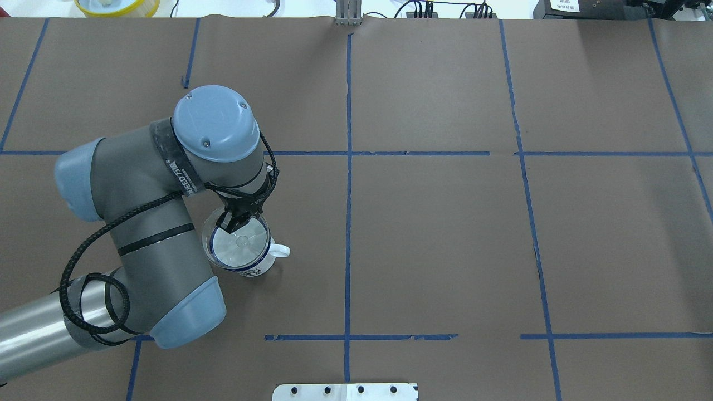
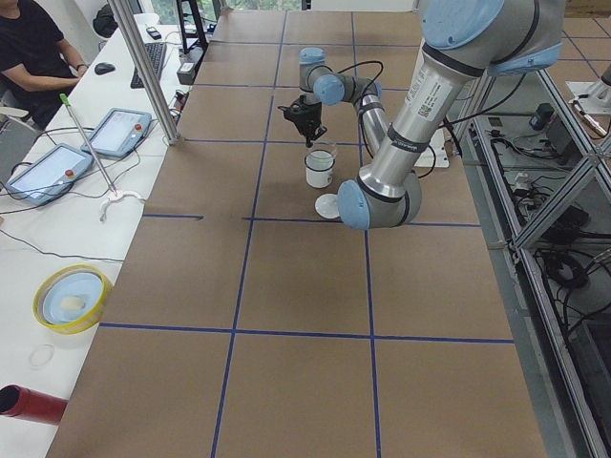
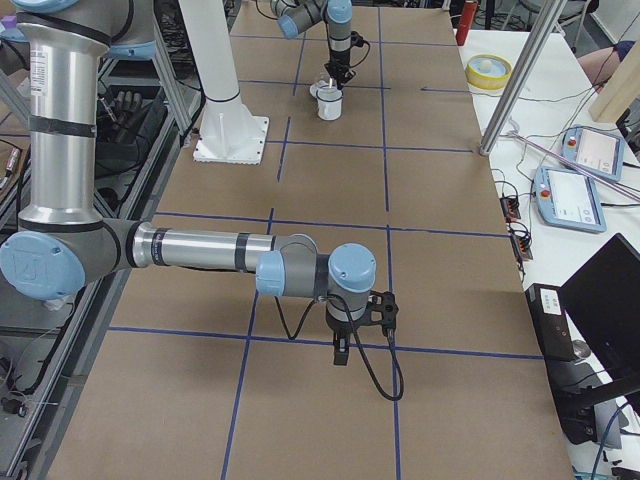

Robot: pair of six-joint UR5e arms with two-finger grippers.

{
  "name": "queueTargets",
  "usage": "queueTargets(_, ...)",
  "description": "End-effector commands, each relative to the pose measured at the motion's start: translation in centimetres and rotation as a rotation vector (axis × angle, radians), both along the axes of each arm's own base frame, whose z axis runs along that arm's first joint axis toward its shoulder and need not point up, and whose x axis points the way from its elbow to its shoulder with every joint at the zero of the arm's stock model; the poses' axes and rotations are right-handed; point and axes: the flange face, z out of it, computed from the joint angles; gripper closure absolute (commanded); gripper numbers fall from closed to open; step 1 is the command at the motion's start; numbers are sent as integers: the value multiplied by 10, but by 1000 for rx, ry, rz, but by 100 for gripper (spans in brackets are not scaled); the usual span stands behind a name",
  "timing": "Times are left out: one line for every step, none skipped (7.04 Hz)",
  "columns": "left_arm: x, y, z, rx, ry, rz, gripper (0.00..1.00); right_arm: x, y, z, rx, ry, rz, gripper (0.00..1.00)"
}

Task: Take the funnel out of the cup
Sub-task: 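Close the left gripper on the funnel's stem, then lift the funnel up out of the mug with the left gripper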

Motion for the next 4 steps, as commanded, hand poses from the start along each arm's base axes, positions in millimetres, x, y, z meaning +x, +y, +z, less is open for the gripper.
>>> queueTargets(-54,-32,-44,90,-27,-140,100,0,0,0,0,0,0,0)
queueTargets(-66,-48,-51,182,-8,-213,100,0,0,0,0,0,0,0)
queueTargets(-68,-60,-45,267,74,-287,100,0,0,0,0,0,0,0)
queueTargets(-78,-73,-40,341,185,-355,100,0,0,0,0,0,0,0)
